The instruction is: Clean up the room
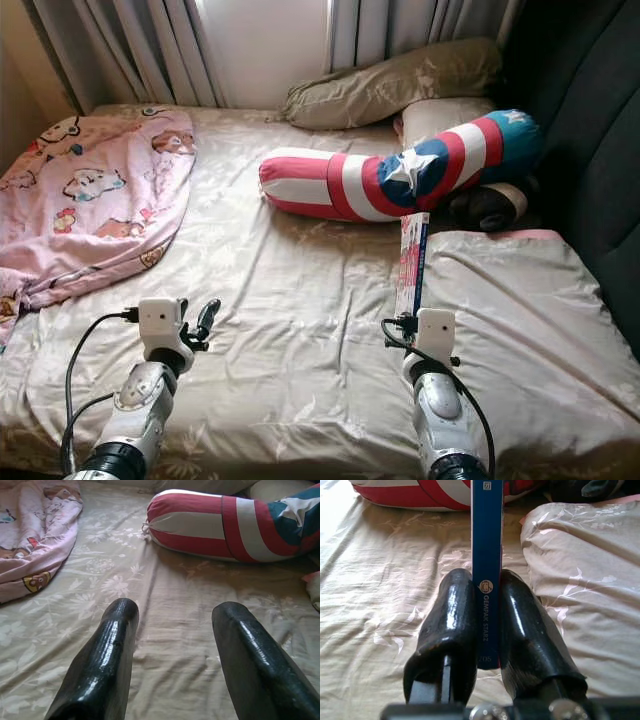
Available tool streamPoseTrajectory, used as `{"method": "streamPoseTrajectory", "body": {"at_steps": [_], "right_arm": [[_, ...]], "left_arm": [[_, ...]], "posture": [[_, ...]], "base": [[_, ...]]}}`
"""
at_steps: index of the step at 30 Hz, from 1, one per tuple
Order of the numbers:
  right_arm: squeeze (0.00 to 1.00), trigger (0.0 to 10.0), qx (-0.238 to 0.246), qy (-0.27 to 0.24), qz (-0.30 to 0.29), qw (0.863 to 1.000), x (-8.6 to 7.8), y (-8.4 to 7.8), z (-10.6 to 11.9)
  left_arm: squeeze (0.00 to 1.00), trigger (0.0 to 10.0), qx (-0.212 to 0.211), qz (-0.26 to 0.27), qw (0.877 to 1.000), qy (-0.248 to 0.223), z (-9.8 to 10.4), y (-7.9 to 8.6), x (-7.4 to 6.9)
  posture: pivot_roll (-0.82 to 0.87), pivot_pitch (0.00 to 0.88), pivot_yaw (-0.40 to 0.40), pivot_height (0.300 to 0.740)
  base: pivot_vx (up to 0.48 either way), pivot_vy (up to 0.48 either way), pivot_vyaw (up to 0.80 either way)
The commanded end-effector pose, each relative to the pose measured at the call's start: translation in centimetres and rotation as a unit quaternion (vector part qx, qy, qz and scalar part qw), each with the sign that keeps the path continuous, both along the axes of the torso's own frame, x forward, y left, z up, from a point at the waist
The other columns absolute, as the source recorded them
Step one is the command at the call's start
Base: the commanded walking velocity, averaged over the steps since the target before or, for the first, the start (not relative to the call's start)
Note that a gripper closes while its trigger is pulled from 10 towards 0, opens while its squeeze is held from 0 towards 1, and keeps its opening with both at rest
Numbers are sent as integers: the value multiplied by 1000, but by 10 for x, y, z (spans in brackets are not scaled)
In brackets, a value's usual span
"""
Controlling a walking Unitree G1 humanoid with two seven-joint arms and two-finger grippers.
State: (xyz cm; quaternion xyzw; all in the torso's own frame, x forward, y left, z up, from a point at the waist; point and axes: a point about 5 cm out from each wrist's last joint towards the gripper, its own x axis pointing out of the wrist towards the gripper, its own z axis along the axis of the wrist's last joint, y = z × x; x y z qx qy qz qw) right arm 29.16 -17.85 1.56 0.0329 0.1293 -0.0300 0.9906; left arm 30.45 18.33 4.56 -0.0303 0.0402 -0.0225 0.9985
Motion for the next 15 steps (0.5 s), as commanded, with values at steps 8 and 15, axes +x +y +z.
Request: {"method": "streamPoseTrajectory", "body": {"at_steps": [8, 15], "right_arm": [[0, 10000, -4, -16, 7, 1000, 5, 2, 7], [0, 10000, -2, -20, 0, 1000, 4, -1, 6]], "left_arm": [[0, 10000, 5, 0, 1000, -5, 2, 1, 1], [0, 10000, 6, -3, 1000, -5, 3, 0, 1]], "posture": [[35, 48, -29, 681], [34, 39, -30, 666]], "base": [[0, 0, 0], [0, 0, 0]]}}
